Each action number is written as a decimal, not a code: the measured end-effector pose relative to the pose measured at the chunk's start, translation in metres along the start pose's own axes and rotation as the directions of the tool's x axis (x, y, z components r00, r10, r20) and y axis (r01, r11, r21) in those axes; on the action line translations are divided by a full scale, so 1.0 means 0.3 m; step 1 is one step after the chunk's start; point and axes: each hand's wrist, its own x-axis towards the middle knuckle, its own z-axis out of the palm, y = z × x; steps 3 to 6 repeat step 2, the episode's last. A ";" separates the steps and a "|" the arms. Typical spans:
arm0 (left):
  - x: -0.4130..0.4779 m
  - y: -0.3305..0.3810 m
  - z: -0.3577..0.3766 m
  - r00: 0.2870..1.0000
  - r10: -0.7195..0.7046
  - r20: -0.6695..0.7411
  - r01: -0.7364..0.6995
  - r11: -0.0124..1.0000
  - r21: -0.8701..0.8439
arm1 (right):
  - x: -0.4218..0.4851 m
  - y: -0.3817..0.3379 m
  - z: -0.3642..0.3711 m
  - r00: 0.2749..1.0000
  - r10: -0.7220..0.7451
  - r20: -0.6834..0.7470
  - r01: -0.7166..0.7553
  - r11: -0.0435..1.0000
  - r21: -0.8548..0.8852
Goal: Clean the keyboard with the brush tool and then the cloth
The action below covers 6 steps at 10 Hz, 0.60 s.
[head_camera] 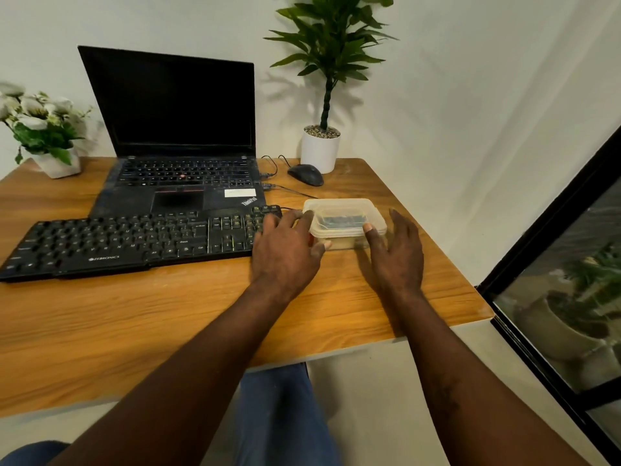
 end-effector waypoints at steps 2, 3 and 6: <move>-0.038 -0.100 -0.101 0.997 0.042 0.058 -0.046 0.995 0.083 | -0.039 -0.047 -0.014 0.969 -0.235 -0.076 0.220 0.961 -0.166; -0.038 -0.100 -0.101 0.997 0.042 0.058 -0.046 0.995 0.083 | -0.039 -0.047 -0.014 0.969 -0.235 -0.076 0.220 0.961 -0.166; -0.038 -0.100 -0.101 0.997 0.042 0.058 -0.046 0.995 0.083 | -0.039 -0.047 -0.014 0.969 -0.235 -0.076 0.220 0.961 -0.166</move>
